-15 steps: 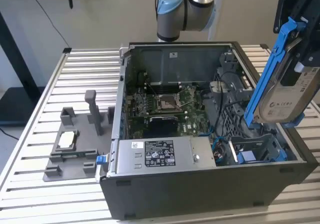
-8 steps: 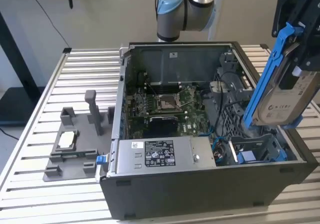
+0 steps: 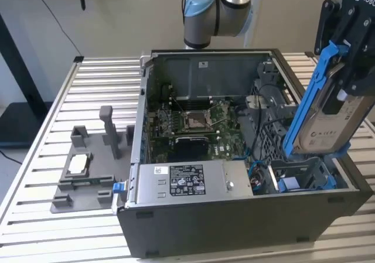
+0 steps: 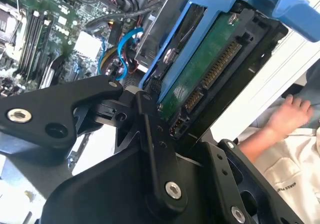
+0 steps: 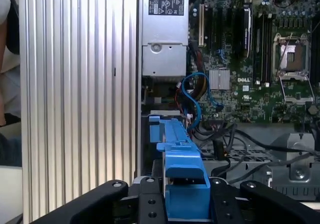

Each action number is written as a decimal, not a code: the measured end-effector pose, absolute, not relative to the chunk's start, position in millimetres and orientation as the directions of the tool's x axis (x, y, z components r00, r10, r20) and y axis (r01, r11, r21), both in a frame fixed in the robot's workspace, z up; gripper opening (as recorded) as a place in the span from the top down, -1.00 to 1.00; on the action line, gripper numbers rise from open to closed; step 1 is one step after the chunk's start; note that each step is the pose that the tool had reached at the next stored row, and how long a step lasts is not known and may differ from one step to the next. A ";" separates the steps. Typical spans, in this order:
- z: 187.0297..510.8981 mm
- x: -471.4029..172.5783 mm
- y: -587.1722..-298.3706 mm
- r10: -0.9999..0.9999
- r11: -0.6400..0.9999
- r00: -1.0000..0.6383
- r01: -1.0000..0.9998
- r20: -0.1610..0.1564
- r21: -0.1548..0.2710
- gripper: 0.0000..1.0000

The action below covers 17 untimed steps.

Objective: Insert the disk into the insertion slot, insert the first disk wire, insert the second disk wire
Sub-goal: 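Insert the disk into the insertion slot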

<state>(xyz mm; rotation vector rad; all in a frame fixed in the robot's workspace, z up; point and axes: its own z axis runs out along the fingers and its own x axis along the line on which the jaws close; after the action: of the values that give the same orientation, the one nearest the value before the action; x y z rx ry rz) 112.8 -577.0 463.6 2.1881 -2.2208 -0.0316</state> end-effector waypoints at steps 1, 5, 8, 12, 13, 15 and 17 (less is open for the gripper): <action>461.7 112.8 -576.9 -1.000 0.015 -0.015 -0.999 0.003 0.030 0.36; 454.7 112.8 -576.8 -1.000 0.014 -0.014 -0.999 0.003 0.029 0.36; 449.7 112.8 -576.8 -1.000 0.013 -0.013 -1.000 -0.003 0.029 0.36; 443.4 112.6 -576.8 -1.000 0.008 -0.009 -1.000 -0.010 0.029 0.36; 441.7 112.5 -576.8 -1.000 0.008 -0.009 -1.000 -0.011 0.029 0.36; 438.2 112.6 -576.9 -1.000 0.008 -0.009 -1.000 -0.013 0.029 0.36; 434.6 112.5 -576.8 -1.000 0.008 -0.009 -1.000 -0.015 0.029 0.36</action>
<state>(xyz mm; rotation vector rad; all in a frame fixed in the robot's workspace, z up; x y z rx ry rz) 112.5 -576.8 434.6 2.2049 -2.2233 -0.0485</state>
